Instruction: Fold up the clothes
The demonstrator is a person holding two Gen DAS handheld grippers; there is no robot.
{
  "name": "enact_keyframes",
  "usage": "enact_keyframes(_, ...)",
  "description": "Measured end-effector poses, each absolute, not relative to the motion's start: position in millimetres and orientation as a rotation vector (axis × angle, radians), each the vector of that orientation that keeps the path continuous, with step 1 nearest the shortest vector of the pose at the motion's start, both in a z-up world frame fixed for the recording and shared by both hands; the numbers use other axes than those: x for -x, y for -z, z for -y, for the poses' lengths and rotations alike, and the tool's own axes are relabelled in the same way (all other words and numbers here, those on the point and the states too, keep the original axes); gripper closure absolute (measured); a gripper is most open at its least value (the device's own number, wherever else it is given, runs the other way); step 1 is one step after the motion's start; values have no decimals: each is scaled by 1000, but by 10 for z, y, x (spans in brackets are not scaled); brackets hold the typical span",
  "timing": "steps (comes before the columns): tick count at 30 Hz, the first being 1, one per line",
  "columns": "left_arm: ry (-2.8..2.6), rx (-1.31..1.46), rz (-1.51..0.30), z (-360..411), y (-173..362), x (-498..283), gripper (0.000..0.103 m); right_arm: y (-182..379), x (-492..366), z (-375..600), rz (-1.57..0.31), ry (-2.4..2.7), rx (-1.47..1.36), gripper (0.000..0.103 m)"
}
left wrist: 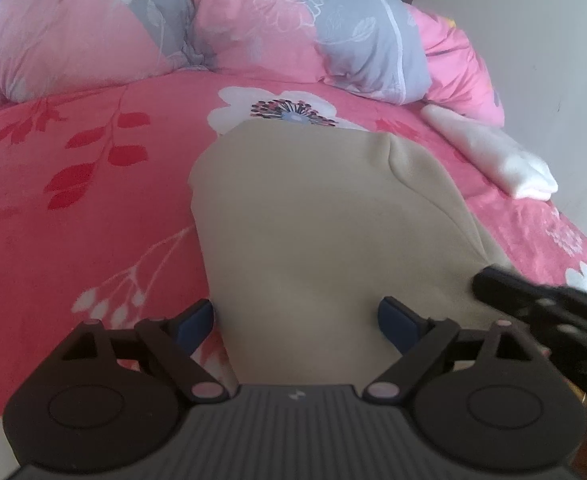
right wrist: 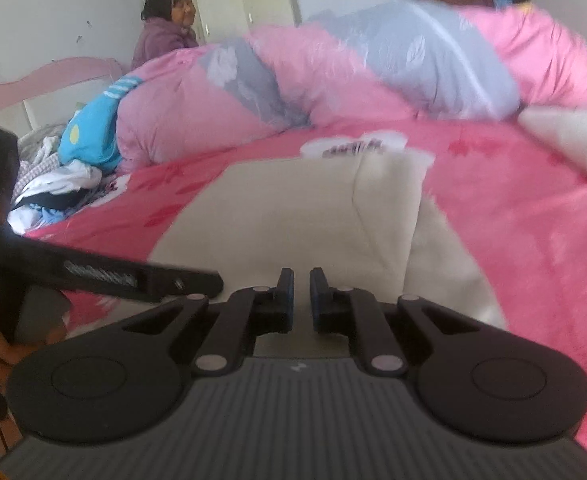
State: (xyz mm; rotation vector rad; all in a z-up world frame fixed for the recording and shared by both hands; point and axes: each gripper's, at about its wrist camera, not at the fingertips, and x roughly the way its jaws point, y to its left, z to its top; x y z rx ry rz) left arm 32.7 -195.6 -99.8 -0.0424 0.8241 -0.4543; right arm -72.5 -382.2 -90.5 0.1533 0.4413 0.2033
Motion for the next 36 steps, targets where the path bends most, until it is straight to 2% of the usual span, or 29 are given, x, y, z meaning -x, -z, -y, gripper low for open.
enact_keyframes(1, 454, 42, -826, 1955, 1003, -329, 12, 893, 773, 3819, -422, -225, -145, 88)
enact_keyframes(3, 453, 39, -829, 1956, 1012, -333, 11, 970, 740, 3763, -503, -211, -77, 80)
enact_keyframes(4, 452, 37, -828, 1959, 1012, -329, 11, 996, 729, 3756, -518, -200, -46, 80)
enact_keyframes(6, 449, 33, -824, 1965, 1009, -313, 11, 884, 703, 3904, -505, -179, -99, 77)
enact_keyframes(8, 444, 36, -826, 1975, 1007, -302, 11, 763, 664, 4113, -473, -142, -190, 69)
enact_keyframes(10, 439, 39, -829, 1984, 1005, -294, 11, 697, 579, 4414, -453, -82, -335, 43)
enact_keyframes(14, 438, 36, -832, 2001, 998, -282, 11, 895, 277, 4965, -582, -28, -631, 34)
enact_keyframes(15, 438, 35, -832, 2002, 998, -278, 10, 975, 201, 5086, -622, -25, -709, 30)
enact_keyframes(19, 438, 38, -837, 2006, 1008, -285, 8, 1177, 83, 5256, -655, -51, -817, 17)
enact_keyframes(26, 450, 44, -852, 2017, 1014, -323, 7, 1351, -98, 5289, -684, -115, -902, 2)
enact_keyframes(36, 477, 67, -885, 2057, 1056, -416, 2, 1339, -292, 5294, -726, -196, -867, 1)
